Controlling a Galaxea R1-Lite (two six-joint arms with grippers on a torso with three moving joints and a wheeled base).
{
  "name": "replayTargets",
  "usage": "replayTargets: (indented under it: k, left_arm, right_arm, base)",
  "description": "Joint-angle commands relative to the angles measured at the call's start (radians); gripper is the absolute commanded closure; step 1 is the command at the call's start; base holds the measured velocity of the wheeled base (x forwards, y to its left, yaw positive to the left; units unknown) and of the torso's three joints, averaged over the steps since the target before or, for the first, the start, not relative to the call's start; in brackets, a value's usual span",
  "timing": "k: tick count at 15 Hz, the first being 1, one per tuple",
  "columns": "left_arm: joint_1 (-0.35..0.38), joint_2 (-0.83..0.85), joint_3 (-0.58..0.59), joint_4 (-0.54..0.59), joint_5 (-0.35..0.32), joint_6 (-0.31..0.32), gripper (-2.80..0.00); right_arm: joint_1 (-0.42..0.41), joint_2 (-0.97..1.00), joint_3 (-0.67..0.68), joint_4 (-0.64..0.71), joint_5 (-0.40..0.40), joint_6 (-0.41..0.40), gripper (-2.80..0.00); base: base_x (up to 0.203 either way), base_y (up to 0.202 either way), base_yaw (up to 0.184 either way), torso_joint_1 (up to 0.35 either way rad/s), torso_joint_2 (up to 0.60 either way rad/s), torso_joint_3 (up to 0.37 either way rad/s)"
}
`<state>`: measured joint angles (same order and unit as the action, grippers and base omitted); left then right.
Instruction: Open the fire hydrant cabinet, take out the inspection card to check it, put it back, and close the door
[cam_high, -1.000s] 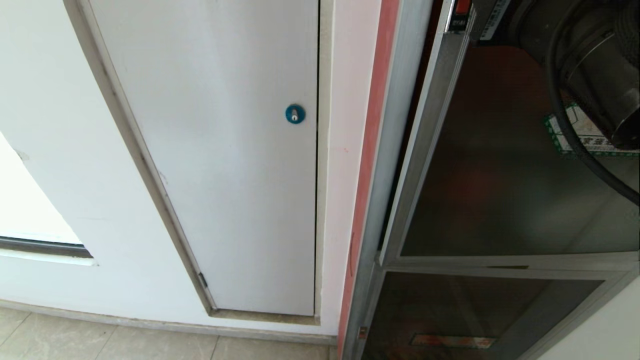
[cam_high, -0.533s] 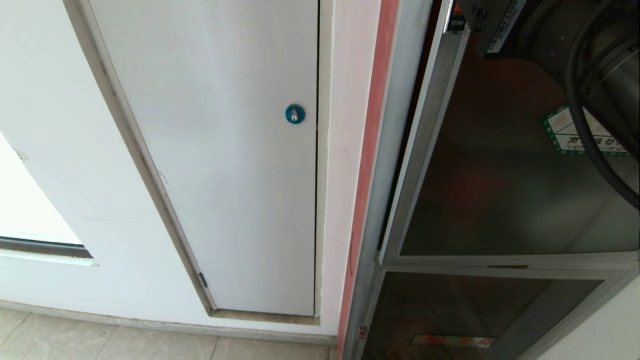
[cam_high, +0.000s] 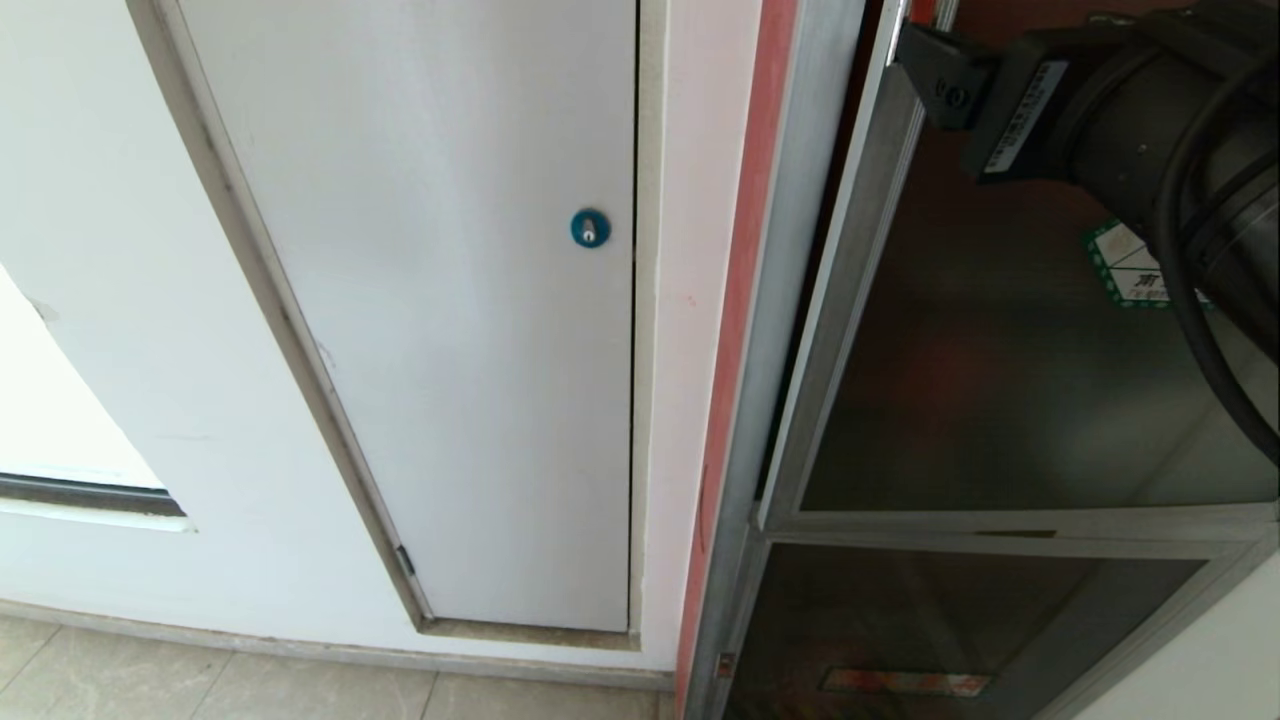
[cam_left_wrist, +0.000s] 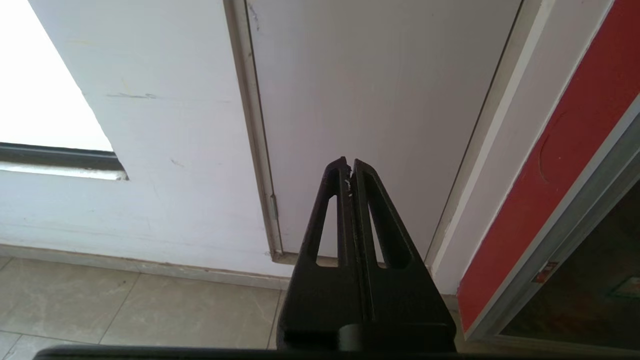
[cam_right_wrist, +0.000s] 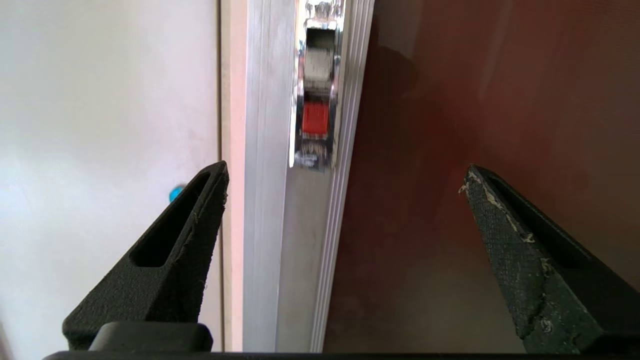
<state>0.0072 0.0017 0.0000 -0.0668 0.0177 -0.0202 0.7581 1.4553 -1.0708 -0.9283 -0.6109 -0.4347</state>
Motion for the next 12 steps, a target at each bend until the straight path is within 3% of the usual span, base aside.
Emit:
replayTargets:
  k: [1,5,6,12]
  left_arm:
    - [0.0,0.0,0.02,-0.001,0.001,0.0,0.0]
    - [0.0,0.0,0.02,-0.001,0.001,0.0,0.0]
    - [0.0,0.0,0.02,-0.001,0.001,0.0,0.0]
    - [0.0,0.0,0.02,-0.001,0.001,-0.001,0.0]
  right_arm:
    - [0.001,-0.026,0.034,-0.006,-0.004,-0.003,-2.8]
    - [0.001,-0.077,0.106,-0.006,-0.022,-0.003,-2.8]
    - [0.001,-0.092,0.123,-0.006,-0.024,-0.003,0.0]
    - [0.001,-0.175,0.213,-0.006,-0.047,0.001,0.0]
  base:
    - [0.0,0.0,0.0,0.0,0.0,0.0]
    - [0.0,0.0,0.0,0.0,0.0,0.0]
    - [0.0,0.0,0.0,0.0,0.0,0.0]
    - [0.0,0.0,0.0,0.0,0.0,0.0]
